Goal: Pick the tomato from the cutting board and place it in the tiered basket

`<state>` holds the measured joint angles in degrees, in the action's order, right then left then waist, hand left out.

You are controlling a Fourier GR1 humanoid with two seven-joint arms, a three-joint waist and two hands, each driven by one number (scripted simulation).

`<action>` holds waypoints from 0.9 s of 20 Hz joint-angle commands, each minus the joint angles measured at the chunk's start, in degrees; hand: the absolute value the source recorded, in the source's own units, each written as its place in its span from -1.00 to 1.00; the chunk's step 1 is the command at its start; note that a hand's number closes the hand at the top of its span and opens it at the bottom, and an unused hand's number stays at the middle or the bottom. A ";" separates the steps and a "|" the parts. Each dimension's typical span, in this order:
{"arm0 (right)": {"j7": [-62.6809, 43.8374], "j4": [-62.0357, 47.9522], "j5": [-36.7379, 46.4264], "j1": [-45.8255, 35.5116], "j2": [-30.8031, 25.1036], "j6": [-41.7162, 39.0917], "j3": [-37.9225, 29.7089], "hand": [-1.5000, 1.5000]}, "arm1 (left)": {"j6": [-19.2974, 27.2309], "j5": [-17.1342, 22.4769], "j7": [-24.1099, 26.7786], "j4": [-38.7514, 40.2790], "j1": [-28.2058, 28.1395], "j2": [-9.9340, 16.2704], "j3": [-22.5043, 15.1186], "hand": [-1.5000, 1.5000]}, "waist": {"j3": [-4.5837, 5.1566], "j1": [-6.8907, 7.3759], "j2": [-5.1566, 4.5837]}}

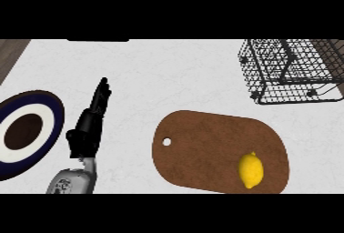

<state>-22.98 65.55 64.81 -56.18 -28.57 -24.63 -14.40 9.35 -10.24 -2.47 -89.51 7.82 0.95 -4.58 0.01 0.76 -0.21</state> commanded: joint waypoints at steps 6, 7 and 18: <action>1.03 -12.16 -7.68 -0.71 0.32 6.65 -10.50 -1.00 | -1.68 2.34 1.39 1.98 1.46 0.85 2.27 0.00 | -0.01 -0.14 -0.09; 0.04 -12.63 -9.16 -2.29 1.05 7.38 -12.09 -1.00 | -0.21 0.13 1.70 0.08 -1.57 -0.32 -0.17 0.00 | -0.02 0.14 -0.02; -2.05 -10.92 -17.70 -2.32 -4.55 16.91 -23.94 -1.00 | 0.47 -0.62 -0.30 -3.38 -3.71 -0.40 -0.86 0.00 | -0.03 -0.42 0.34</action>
<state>-23.37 54.50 49.39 -58.32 -28.74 -8.73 -34.24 9.35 -10.22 -2.77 -90.44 7.08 1.06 -4.22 -0.02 0.38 -0.06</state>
